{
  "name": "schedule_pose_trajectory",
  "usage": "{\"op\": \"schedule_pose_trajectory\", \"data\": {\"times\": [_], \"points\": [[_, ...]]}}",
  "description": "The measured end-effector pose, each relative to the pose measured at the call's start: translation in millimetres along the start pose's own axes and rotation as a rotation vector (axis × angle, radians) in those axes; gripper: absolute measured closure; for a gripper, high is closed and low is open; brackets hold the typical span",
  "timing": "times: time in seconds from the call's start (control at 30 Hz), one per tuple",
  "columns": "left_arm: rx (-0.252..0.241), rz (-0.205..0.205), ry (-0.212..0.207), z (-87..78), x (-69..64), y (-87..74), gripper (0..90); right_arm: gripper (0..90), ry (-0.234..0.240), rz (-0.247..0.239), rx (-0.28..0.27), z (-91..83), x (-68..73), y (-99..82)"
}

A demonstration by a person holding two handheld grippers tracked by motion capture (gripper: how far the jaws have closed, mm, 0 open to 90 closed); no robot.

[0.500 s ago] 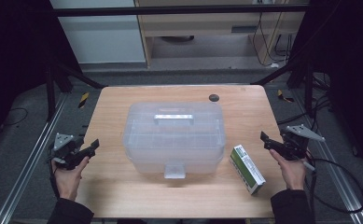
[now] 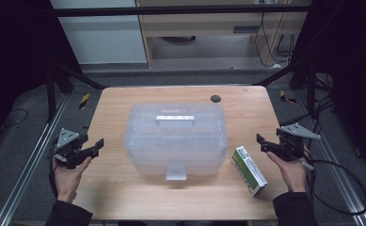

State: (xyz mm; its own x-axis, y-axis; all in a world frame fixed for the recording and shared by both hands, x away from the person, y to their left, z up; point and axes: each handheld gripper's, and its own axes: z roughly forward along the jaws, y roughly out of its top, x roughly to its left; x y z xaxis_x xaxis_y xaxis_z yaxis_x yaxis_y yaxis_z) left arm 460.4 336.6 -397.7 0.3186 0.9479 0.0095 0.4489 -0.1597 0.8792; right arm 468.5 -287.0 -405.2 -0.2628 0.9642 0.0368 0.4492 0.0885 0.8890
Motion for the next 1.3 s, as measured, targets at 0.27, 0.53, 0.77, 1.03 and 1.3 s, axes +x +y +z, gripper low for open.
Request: {"op": "schedule_pose_trajectory", "data": {"times": [0.27, 0.53, 0.77, 1.03, 1.3], "points": [[-0.005, 0.015, -0.021, -4.7, -4.1, 9.1, 32.9, 25.4, 0.034, -0.025, 0.019, -1.3, 3.2, 2.3], [0.004, 0.041, -0.039, -2.4, -10.1, 16.4, 32.7, 33.3, 0.040, -0.062, 0.038, -1.6, 9.1, 5.1], [-0.001, 0.079, -0.047, -1.6, -15.1, 29.1, 32.6, 38.4, 0.036, -0.086, 0.059, -0.6, 11.0, 4.1], [-0.004, 0.145, -0.045, -9.2, -21.3, 48.9, 32.6, 42.6, 0.049, -0.095, 0.066, -2.8, 11.7, 6.4], [0.002, 0.236, -0.054, -11.4, -35.6, 71.4, 32.7, 42.5, 0.053, -0.100, 0.068, -1.3, 14.6, 5.8]]}}
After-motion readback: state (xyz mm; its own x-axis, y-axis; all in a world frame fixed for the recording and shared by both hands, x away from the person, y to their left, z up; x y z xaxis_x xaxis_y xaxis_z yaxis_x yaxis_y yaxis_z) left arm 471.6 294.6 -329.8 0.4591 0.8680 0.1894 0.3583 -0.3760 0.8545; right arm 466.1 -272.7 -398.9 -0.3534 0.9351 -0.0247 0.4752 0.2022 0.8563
